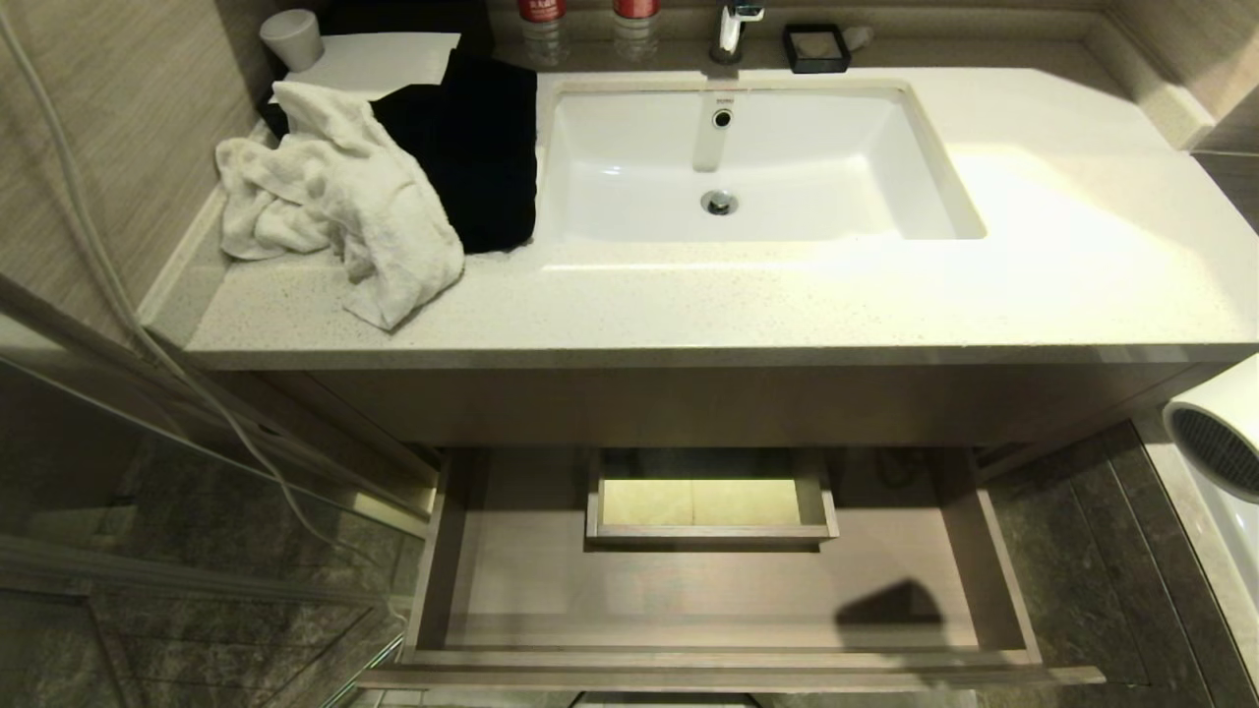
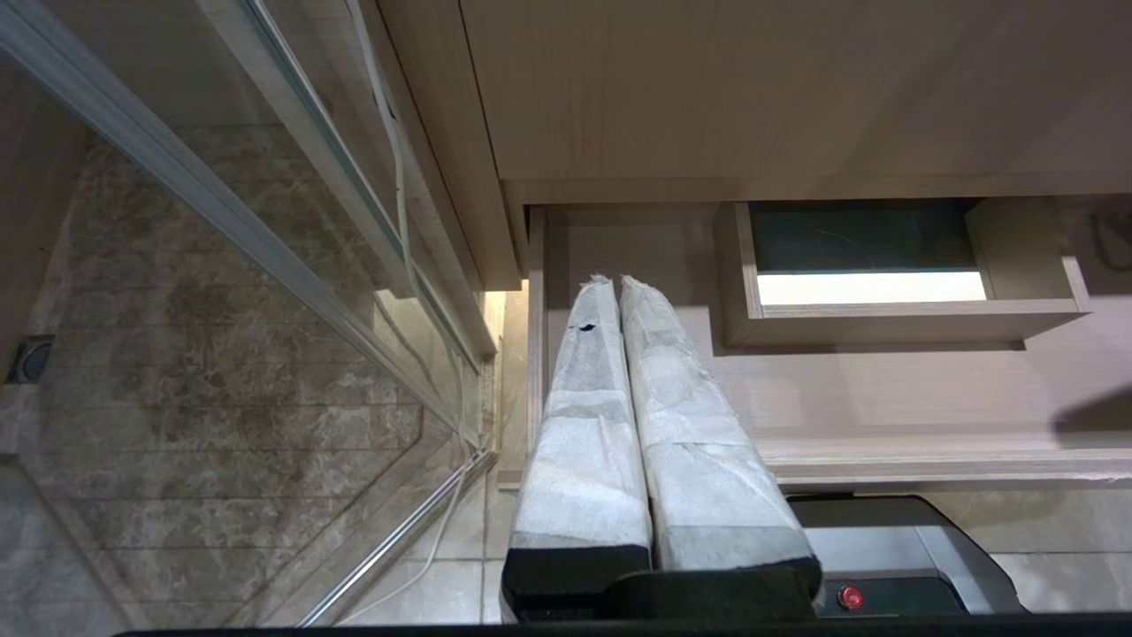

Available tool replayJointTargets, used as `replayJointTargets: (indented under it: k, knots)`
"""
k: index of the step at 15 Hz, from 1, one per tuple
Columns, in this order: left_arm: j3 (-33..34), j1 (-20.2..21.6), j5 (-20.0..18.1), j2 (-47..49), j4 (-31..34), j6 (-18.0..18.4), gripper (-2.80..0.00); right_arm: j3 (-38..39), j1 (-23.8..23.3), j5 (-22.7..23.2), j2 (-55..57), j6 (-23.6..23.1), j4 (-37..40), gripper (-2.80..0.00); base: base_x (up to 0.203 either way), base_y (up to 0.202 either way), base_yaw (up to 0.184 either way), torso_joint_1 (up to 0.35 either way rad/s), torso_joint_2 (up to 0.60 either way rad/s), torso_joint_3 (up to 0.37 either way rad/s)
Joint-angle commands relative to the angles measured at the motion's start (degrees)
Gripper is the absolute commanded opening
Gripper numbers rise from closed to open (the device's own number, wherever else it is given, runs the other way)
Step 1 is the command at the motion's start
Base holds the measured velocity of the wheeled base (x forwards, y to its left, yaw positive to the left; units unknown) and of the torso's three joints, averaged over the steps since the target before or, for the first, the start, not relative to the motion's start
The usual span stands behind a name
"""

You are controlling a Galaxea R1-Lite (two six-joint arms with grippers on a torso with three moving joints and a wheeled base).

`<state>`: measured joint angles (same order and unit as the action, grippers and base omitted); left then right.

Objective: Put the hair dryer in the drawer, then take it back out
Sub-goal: Place it on the countertop

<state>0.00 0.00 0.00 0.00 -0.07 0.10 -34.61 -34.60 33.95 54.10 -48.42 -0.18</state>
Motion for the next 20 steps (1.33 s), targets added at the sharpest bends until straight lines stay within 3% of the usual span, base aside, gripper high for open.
replayJointTargets:
  k: [1, 10, 14, 17, 20]
  knots:
    - [0.0, 0.0, 0.0, -0.09, -0.01, -0.01, -2.8, 0.07, 0.06, 0.24, 0.04, -0.27, 0.01, -2.8, 0.0, 0.0, 0.0, 0.0, 0.0, 0.0]
    - [0.0, 0.0, 0.0, -0.09, -0.01, -0.01, -2.8, 1.53, 0.06, -0.11, -0.58, -0.36, 0.01, -2.8, 0.0, 0.0, 0.0, 0.135, 0.0, 0.121]
    - [0.0, 0.0, 0.0, 0.0, -0.01, -0.01, -2.8, -8.69, 0.04, -0.07, -0.63, -0.35, -0.05, -2.8, 0.0, 0.0, 0.0, 0.011, 0.0, 0.016]
    - [0.0, 0.0, 0.0, 0.0, -0.01, -0.01, -2.8, 0.12, -0.01, 0.05, -0.67, -0.4, -0.16, -2.8, 0.0, 0.0, 0.0, 0.0, 0.0, 0.0]
    - [0.0, 0.0, 0.0, 0.0, -0.01, -0.01, -2.8, 1.9, -0.03, 0.15, -1.09, -0.45, 0.03, -2.8, 0.0, 0.0, 0.0, 0.032, 0.0, 0.03]
